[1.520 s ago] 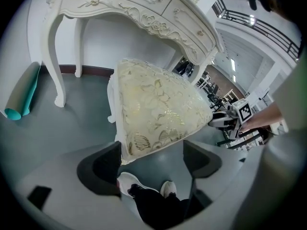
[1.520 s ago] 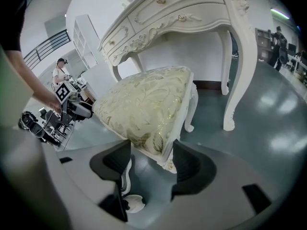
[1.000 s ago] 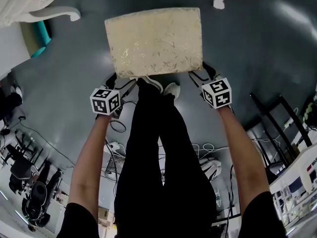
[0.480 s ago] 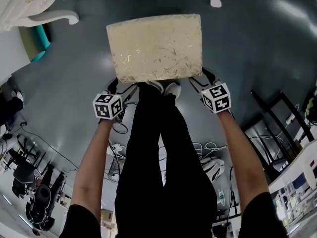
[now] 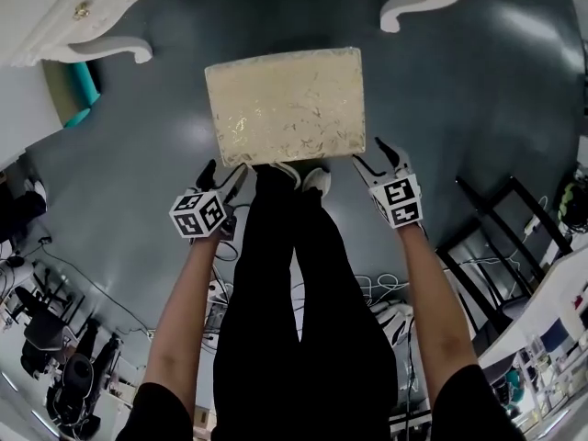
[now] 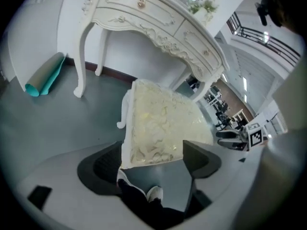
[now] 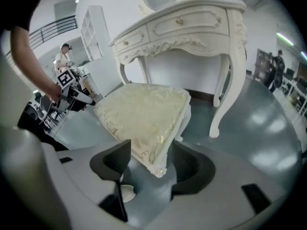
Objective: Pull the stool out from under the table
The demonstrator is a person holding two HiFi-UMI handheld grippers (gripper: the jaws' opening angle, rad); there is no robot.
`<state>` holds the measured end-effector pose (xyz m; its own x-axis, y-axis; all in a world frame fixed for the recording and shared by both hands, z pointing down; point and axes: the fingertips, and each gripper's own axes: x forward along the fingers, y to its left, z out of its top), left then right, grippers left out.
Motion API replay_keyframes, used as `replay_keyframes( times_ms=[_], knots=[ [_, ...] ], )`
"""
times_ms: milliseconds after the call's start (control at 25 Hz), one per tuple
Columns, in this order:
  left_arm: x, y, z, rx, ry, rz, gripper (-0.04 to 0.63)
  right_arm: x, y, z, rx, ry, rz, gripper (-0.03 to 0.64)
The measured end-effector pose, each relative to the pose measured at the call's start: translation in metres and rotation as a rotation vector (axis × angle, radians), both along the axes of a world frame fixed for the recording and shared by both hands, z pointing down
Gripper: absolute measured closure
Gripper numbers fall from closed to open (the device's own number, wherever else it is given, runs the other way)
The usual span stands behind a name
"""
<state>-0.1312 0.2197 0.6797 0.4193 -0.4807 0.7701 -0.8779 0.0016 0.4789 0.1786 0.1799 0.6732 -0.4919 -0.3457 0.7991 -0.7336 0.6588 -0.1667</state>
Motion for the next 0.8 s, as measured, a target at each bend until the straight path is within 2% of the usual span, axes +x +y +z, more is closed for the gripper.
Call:
replay_keyframes(
  times_ms=[80,160,320,440,520,640,800],
  knots=[
    [0.001,-0.007,-0.031,0.048,0.012,-0.022,0.178,-0.009,-0.007,-0.038,0.075,-0.016,-0.018,0.331],
    [0.012,-0.023,-0.062,0.114,0.024,-0.016,0.178,-0.014,-0.02,-0.071,0.132,-0.063,0.017,0.331],
    [0.037,-0.05,-0.115,0.216,0.048,-0.005,0.178,-0.029,-0.036,-0.127,0.177,-0.173,0.08,0.331],
    [0.058,-0.056,-0.171,0.303,0.064,0.043,0.179,-0.037,-0.045,-0.194,0.242,-0.226,0.099,0.331],
    [0.07,-0.047,-0.206,0.328,0.079,0.064,0.183,-0.04,-0.046,-0.241,0.255,-0.264,0.133,0.331],
    [0.073,-0.034,-0.256,0.349,0.101,0.037,0.183,-0.051,-0.043,-0.303,0.271,-0.313,0.184,0.331],
    [0.093,-0.027,-0.328,0.422,0.114,0.062,0.183,-0.069,-0.032,-0.385,0.347,-0.38,0.241,0.331]
  ],
)
